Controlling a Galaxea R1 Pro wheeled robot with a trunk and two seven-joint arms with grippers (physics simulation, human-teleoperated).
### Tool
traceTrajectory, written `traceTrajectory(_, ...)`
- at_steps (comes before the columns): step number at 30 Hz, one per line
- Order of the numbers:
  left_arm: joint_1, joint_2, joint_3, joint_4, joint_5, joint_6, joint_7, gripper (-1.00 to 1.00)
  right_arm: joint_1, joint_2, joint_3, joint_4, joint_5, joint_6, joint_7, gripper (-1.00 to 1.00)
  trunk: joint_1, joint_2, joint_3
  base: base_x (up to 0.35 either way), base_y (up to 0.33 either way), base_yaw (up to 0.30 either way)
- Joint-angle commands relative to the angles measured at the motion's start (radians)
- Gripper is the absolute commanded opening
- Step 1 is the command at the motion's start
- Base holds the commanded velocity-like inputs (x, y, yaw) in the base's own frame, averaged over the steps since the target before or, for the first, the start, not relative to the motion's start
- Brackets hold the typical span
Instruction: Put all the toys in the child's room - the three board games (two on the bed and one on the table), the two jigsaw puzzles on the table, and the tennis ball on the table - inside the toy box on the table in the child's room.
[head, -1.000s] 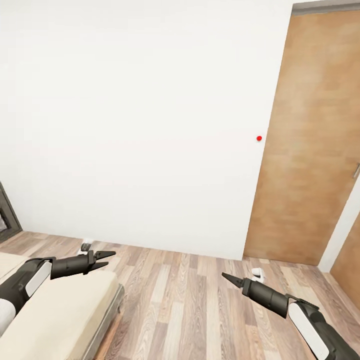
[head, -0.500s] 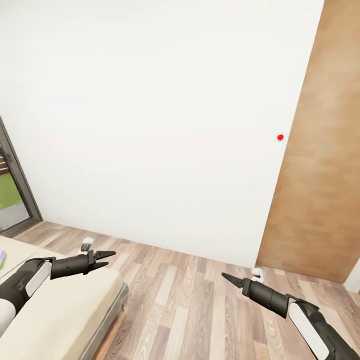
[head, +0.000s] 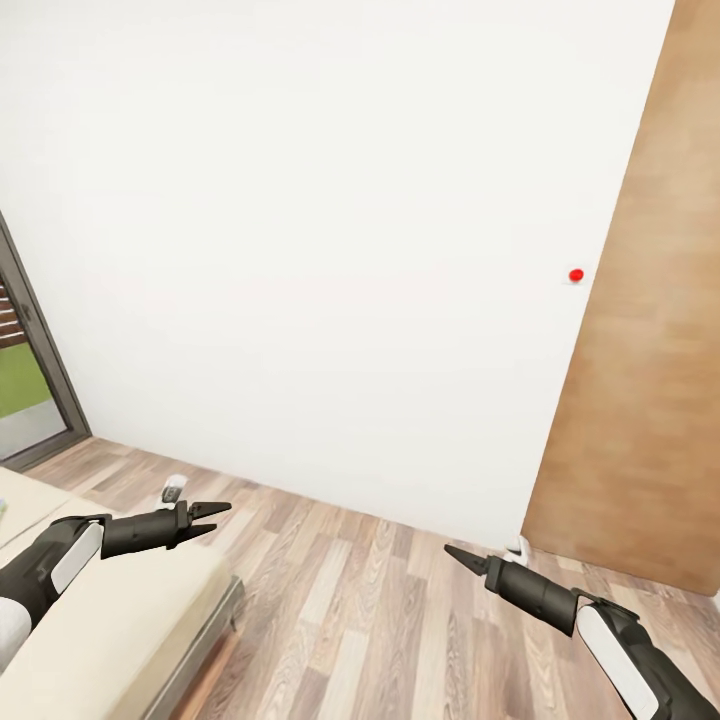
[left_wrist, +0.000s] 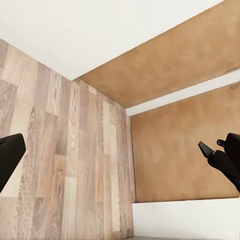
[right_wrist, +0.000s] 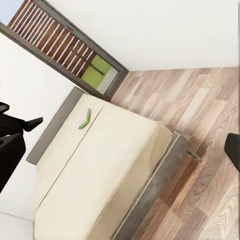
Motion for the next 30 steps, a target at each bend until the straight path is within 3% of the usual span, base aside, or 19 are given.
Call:
traceTrajectory(1,-0.001,0.001,-0.005,0.000,0.007,0.006,0.000,1.00,0.000,-0.001,0.002,0.000,-0.010,0.007,-0.002,1.00,0.001,-0.001,-0.001,0.211,-0.236,0.017)
traceTrajectory(13,-0.001,0.001,-0.005,0.000,0.007,0.006,0.000,1.00,0.000,0.020,0.003,0.000,-0.008,0.006,-0.003,1.00,0.001,-0.001,-0.001,0.211,-0.199,0.201)
traceTrajectory(30,-0.001,0.001,-0.005,0.000,0.007,0.005,0.000,1.00,0.000,0.030,0.003,0.002,-0.007,0.006,-0.005,1.00,0.001,-0.001,-0.001,0.199,-0.023,0.289)
